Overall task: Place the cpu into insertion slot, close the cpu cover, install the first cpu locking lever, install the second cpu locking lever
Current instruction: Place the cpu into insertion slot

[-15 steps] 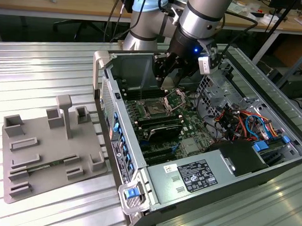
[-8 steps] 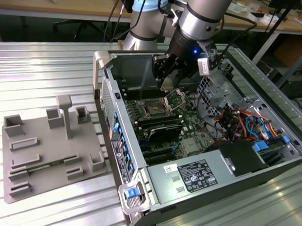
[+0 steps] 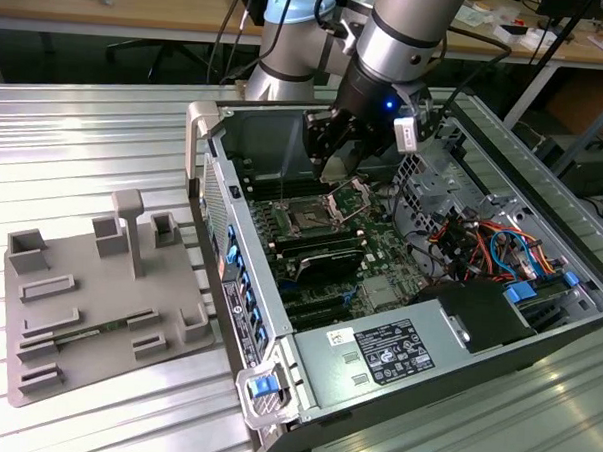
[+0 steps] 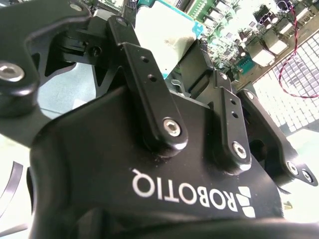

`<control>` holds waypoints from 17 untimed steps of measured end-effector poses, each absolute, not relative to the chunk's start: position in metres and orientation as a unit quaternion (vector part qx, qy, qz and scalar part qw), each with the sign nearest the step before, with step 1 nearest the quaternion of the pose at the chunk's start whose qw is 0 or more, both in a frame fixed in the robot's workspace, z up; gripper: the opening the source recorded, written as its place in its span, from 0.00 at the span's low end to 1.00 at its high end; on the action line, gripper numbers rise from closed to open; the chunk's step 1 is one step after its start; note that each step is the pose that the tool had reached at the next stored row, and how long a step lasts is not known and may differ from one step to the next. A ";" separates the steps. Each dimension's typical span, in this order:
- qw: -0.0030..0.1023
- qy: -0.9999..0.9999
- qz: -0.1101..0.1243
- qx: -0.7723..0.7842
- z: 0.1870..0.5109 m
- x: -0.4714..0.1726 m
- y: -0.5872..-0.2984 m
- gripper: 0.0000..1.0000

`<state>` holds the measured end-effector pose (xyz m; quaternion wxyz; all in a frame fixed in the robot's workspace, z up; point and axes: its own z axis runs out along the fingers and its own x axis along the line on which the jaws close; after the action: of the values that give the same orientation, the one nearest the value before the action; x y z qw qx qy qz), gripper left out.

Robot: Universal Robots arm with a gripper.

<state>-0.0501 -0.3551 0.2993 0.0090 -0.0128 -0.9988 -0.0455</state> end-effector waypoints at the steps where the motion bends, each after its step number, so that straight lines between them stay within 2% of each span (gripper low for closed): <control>1: 0.009 -0.999 -0.046 -0.013 0.299 -0.050 -0.355 0.55; 17: 0.009 -0.999 -0.046 -0.013 0.295 -0.050 -0.355 0.55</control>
<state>-0.0501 -0.3551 0.2950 0.0090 -0.0127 -0.9988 -0.0455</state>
